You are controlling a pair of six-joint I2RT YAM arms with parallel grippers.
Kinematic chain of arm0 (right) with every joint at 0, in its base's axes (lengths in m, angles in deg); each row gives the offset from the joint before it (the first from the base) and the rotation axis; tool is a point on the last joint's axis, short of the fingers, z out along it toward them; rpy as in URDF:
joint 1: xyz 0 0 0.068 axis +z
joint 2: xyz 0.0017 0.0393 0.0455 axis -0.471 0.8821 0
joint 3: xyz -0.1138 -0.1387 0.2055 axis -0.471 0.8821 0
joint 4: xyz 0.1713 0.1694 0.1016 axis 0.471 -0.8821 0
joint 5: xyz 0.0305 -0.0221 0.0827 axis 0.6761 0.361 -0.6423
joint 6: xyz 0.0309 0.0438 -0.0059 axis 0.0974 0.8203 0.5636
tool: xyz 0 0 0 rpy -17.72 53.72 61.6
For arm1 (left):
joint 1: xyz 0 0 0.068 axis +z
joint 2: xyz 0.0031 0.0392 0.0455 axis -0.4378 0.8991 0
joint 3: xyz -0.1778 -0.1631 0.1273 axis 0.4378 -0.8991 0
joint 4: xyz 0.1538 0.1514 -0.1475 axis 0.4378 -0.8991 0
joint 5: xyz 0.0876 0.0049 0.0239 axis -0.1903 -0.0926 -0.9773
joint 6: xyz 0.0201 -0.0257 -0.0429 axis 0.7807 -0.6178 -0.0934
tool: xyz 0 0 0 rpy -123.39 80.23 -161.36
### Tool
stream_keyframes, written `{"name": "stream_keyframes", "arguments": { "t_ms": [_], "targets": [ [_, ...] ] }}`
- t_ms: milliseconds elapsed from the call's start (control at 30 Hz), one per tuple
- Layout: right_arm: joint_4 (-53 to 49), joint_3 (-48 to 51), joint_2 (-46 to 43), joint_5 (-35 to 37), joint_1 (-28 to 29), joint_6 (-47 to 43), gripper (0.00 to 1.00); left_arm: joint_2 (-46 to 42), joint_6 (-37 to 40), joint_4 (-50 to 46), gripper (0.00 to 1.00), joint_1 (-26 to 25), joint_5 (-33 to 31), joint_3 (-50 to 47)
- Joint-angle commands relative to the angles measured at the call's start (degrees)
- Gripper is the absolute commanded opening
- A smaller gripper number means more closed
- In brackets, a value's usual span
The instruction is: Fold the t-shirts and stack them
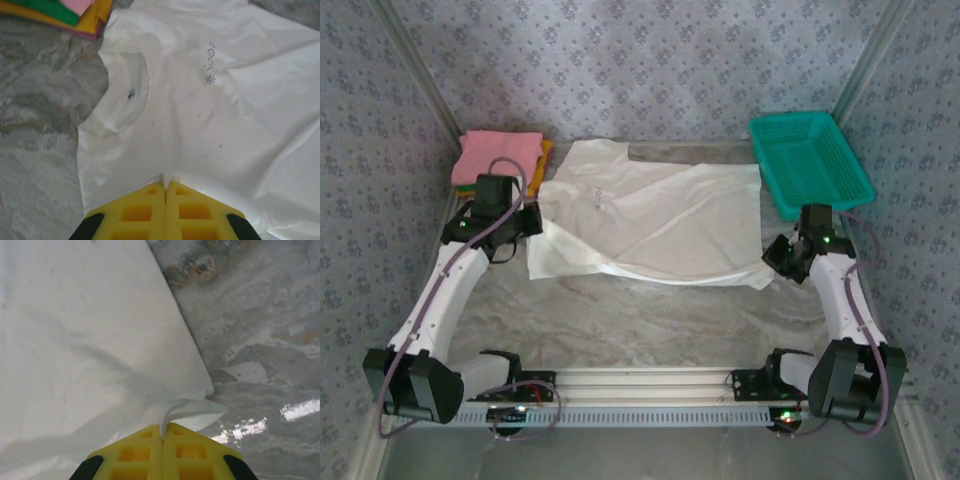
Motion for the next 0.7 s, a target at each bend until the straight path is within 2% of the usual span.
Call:
{"name": "stream_keyframes", "arguments": {
  "t_ms": [0, 367, 667],
  "targets": [
    [0.23, -3.11, 3.31, 2.60, 0.47, -2.49, 0.00, 3.07, 5.20, 1.85, 0.00, 0.75, 1.23, 3.90],
    [4.78, -8.02, 14.56, 3.73, 0.88, -4.73, 0.00, 11.13, 11.00, 3.65, 0.00, 2.09, 0.59, 7.70],
    [6.16, -12.80, 20.52, 5.35, 1.79, -6.21, 0.00, 17.55, 12.42, 5.41, 0.00, 2.55, -1.07, 11.52]
  ]
}}
